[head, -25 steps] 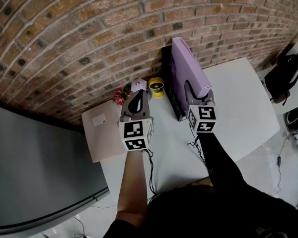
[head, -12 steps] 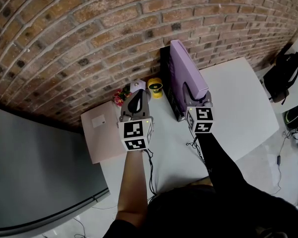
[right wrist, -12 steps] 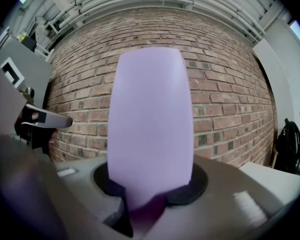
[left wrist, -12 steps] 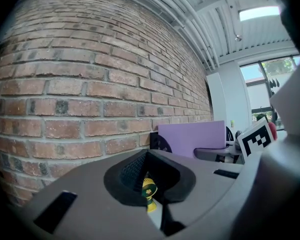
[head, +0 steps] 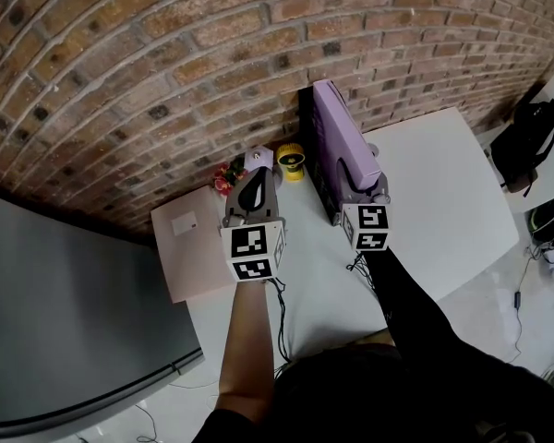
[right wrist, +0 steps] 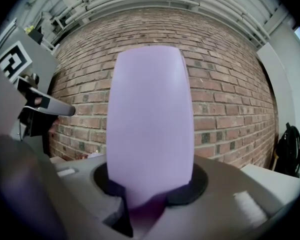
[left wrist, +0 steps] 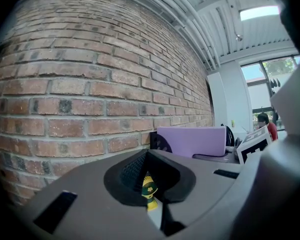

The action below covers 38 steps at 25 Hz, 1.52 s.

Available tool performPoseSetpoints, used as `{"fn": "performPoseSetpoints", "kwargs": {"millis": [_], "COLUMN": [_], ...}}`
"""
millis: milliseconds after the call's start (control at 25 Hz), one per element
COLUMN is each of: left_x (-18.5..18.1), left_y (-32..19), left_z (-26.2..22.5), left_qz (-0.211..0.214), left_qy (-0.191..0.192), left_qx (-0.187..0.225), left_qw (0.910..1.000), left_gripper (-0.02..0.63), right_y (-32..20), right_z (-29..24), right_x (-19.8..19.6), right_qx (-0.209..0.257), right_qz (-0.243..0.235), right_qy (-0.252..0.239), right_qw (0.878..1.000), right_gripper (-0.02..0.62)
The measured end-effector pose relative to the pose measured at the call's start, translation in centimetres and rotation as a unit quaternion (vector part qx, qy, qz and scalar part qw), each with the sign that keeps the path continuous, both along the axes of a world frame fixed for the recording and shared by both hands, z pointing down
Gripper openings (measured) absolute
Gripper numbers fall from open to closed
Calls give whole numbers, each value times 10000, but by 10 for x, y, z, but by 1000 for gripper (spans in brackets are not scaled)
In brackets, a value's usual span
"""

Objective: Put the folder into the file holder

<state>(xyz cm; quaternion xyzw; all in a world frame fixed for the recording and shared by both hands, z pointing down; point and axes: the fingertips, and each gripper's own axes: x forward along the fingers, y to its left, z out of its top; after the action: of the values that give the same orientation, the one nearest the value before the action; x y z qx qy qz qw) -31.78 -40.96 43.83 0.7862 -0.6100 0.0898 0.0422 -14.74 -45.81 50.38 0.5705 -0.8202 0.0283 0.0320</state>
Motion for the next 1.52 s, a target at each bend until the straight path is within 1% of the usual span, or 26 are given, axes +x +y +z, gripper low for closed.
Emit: {"fn": "performPoseSetpoints", "kwargs": {"millis": [160,280,320,360,400,440,560,800,1200,1520], "left_x": [-4,-5,-4,-4,-3,-3,-2,4,20,46], "left_y": [2,2,2,2,2,1,2,8,32,57], "left_z": [0,0,-1,-1,-2,-3,-7,-13,-29,-39], "left_qz": [-48,-75,-75,-73,-72,-75,-92,-71,-74,-184], "left_qy": [21,40,39,38,37,40,59,70,73,26], "left_qx": [-2,1,5,12,23,33,61,119,244,291], "left_qw": [10000,10000,10000,10000,10000,10000,9999,9999,9996,9994], "left_gripper": [8,8,8,8,8,8,8,8,8,8], "right_y": [0,0,0,0,0,1,1,7,33,62], "right_z": [1,1,1,0,-1,-2,-7,-17,-33,-44], "right_x": [0,0,-1,-2,-3,-5,-6,-1,5,21], "right_qx": [-1,-26,-23,-12,0,4,13,47,106,129], "right_qz": [-13,-34,-53,-79,-117,-164,-266,-281,-545,-790], "right_qy": [-37,-44,-7,33,57,58,2,-148,-261,-359], "right_qw": [10000,10000,10000,10000,9999,9998,9996,9995,9981,9961], "right_gripper": [147,160,171,197,235,256,282,284,284,285]}}
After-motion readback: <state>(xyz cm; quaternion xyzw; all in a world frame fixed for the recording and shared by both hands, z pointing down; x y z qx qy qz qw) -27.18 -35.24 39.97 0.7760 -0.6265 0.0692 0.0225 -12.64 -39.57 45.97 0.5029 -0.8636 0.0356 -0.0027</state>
